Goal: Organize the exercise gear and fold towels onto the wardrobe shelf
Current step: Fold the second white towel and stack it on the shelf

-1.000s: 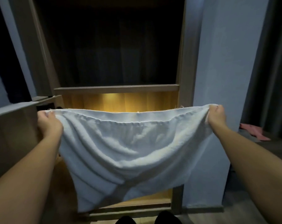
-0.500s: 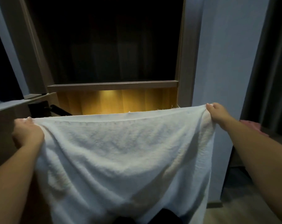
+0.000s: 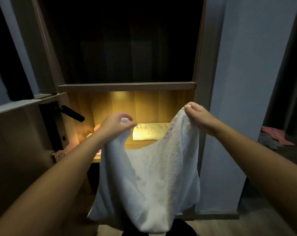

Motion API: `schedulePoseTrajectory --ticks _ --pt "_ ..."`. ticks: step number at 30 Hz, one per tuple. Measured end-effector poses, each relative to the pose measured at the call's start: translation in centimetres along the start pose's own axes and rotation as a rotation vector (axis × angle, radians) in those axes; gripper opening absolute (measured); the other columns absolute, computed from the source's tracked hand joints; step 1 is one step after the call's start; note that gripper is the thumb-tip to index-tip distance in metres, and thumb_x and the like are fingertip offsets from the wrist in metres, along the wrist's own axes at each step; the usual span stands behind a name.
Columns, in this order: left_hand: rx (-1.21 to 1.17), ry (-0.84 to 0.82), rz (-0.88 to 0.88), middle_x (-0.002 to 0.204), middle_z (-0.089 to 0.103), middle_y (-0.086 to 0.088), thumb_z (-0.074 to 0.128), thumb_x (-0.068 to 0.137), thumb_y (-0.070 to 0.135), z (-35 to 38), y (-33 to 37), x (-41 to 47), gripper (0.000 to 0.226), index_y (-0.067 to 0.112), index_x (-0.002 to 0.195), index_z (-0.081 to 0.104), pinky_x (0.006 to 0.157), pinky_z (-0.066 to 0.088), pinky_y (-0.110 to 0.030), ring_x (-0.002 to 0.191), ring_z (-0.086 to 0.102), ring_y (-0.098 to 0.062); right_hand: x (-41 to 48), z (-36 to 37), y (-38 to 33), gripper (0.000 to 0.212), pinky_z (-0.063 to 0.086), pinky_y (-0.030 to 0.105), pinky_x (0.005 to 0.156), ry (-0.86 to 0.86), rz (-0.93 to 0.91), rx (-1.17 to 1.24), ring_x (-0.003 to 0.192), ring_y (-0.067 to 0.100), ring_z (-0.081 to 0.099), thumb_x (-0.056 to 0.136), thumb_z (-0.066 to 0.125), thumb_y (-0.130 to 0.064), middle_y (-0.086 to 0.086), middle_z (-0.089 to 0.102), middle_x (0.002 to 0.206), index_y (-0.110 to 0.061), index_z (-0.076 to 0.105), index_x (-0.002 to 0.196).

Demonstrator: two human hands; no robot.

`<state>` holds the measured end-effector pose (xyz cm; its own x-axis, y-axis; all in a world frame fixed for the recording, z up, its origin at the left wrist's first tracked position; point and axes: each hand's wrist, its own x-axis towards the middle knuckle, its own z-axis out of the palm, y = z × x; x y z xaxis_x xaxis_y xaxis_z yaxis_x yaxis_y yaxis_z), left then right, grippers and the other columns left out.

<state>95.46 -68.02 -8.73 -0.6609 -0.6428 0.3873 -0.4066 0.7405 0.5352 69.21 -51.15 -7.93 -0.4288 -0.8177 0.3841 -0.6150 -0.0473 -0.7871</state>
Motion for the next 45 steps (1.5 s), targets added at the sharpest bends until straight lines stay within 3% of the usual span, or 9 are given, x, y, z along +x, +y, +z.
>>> schedulePoseTrajectory --ticks 4,7,9,12,16,25,28,34,45 --pt "-0.112 -0.161 0.197 0.136 0.058 0.008 0.068 0.088 0.04 2.5 4.6 1.2 0.048 0.027 0.133 0.058 0.098 0.036 -0.022 0.127 0.049 -0.008 -0.5 2.7 -3.7 0.019 0.046 0.02 0.075 -0.138 -0.174 0.006 0.088 0.008 0.055 0.103 0.041 -0.038 -0.003 0.054 0.095 -0.028 0.054 0.093" --pt "-0.32 -0.284 0.205 0.111 0.071 0.012 0.066 0.091 0.034 3.4 6.4 1.5 0.027 0.026 0.117 0.068 0.087 0.049 -0.017 0.105 0.062 0.0 -0.4 3.2 -4.9 0.017 0.05 0.023 0.077 -0.162 -0.23 0.047 0.088 0.012 0.058 0.103 0.043 -0.035 0.001 0.056 0.096 -0.026 0.053 0.093" --pt "-0.415 -0.285 0.171 0.099 0.073 -0.001 0.066 0.092 0.031 3.8 6.6 1.4 0.022 0.014 0.104 0.071 0.084 0.053 -0.032 0.095 0.067 -0.012 -0.4 2.9 -4.6 0.016 0.051 0.024 0.077 -0.154 -0.226 0.064 0.088 0.012 0.059 0.102 0.044 -0.034 0.001 0.057 0.096 -0.025 0.054 0.093" --pt "-0.429 -0.169 0.168 0.097 0.071 -0.014 0.065 0.092 0.032 4.0 6.3 1.3 0.024 0.009 0.098 0.069 0.084 0.053 -0.049 0.094 0.067 -0.03 -0.6 2.6 -2.7 0.015 0.054 0.021 0.076 -0.141 -0.176 0.082 0.09 0.009 0.061 0.098 0.051 -0.038 -0.002 0.059 0.1 -0.024 0.056 0.1" --pt "-0.405 0.026 0.166 0.084 0.068 0.002 0.063 0.093 0.034 3.6 5.5 1.9 0.015 0.024 0.083 0.067 0.063 0.054 -0.032 0.08 0.067 -0.015 -1.8 3.5 1.8 0.027 0.057 0.024 0.078 -0.2 0.012 0.087 0.096 0.012 0.064 0.091 0.06 -0.046 -0.003 0.062 0.107 -0.026 0.058 0.108" --pt "-0.358 0.388 0.065 0.074 0.057 0.009 0.061 0.094 0.033 2.5 1.4 1.9 0.018 0.028 0.077 0.06 0.055 0.04 -0.01 0.065 0.055 0.007 -7.9 10.5 17.2 0.011 0.044 0.023 0.059 -0.294 0.434 -0.244 0.077 0.014 0.059 0.081 0.065 -0.023 -0.002 0.062 0.087 -0.019 0.06 0.089" --pt "-0.426 0.463 0.014 0.08 0.06 -0.001 0.061 0.095 0.029 1.9 0.0 1.6 0.019 0.014 0.083 0.063 0.064 0.045 -0.021 0.071 0.056 -0.004 -10.3 11.6 21.7 0.018 0.038 0.029 0.058 -0.243 0.569 -0.314 0.068 0.015 0.051 0.079 0.065 -0.022 0.0 0.055 0.075 -0.02 0.049 0.073" --pt "-0.488 0.54 -0.034 0.081 0.056 -0.004 0.059 0.097 0.023 1.2 -1.2 1.8 0.017 0.007 0.093 0.06 0.068 0.042 -0.027 0.075 0.051 -0.012 -12.4 12.1 24.6 0.019 0.037 0.026 0.056 -0.154 0.498 -0.251 0.063 0.012 0.047 0.08 0.064 -0.011 0.0 0.054 0.071 -0.019 0.048 0.072" --pt "-0.473 0.59 -0.14 0.077 0.057 0.009 0.059 0.095 0.033 1.3 -3.2 2.6 0.018 0.028 0.078 0.057 0.067 0.049 -0.024 0.071 0.055 -0.003 -17.3 12.8 28.7 0.009 0.038 0.021 0.055 -0.439 0.54 -0.398 0.067 0.015 0.053 0.082 0.059 -0.016 0.0 0.06 0.077 -0.022 0.054 0.079"
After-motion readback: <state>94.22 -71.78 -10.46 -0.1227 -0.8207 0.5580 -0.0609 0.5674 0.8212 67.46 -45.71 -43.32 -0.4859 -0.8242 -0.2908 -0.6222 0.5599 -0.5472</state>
